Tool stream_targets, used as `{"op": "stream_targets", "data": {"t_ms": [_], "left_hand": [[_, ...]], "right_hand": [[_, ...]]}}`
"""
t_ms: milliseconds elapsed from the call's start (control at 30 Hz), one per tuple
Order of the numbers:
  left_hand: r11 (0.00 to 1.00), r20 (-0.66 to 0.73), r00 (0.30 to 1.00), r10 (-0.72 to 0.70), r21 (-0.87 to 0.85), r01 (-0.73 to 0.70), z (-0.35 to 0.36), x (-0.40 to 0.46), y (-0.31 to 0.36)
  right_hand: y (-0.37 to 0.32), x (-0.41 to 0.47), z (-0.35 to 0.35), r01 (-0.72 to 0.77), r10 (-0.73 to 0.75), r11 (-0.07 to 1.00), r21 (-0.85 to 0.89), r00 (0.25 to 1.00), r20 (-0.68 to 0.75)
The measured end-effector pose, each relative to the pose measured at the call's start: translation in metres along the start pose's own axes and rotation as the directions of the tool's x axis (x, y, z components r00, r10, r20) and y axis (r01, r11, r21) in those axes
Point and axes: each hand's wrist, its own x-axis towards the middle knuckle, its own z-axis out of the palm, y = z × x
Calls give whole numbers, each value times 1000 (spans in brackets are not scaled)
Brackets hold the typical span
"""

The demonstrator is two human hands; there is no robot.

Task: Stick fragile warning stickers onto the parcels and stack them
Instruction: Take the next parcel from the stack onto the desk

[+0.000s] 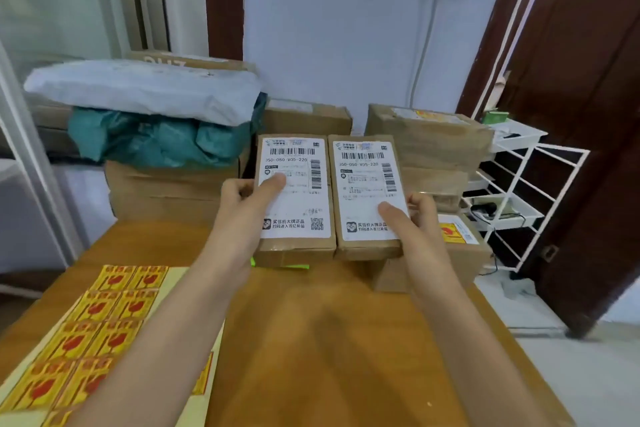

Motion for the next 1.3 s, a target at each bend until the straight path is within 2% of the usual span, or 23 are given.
{"op": "stream_targets", "data": {"t_ms": [267, 467, 633, 933, 1133, 1233, 1300], "left_hand": [[978, -49, 982, -182, 95, 186, -36, -27, -77], [937, -61, 969, -239, 247, 247, -40, -39, -103], [912, -4, 968, -253, 334, 239, -42, -39, -107], [921, 60, 990, -130, 377, 98, -40, -53, -113], [908, 40, 997, -70, 417, 47, -33, -47, -117], [904, 38, 996, -82, 423, 58, -32, -43, -116], [903, 51, 996, -79, 426, 50, -32, -42, -113]], "right_hand": [[69, -57, 0, -259, 259, 963, -73, 966, -13], [93, -77, 3, -346, 340, 933, -103, 938, -67], [92, -78, 3, -305, 298, 935, -183, 952, -65], [95, -78, 4, -282, 277, 924, -260, 959, -57], [95, -71, -2, -252, 260, 913, -321, 965, -20], [93, -66, -5, -249, 274, 878, -409, 962, 3], [91, -63, -6, -169, 209, 817, -552, 978, 11]]}}
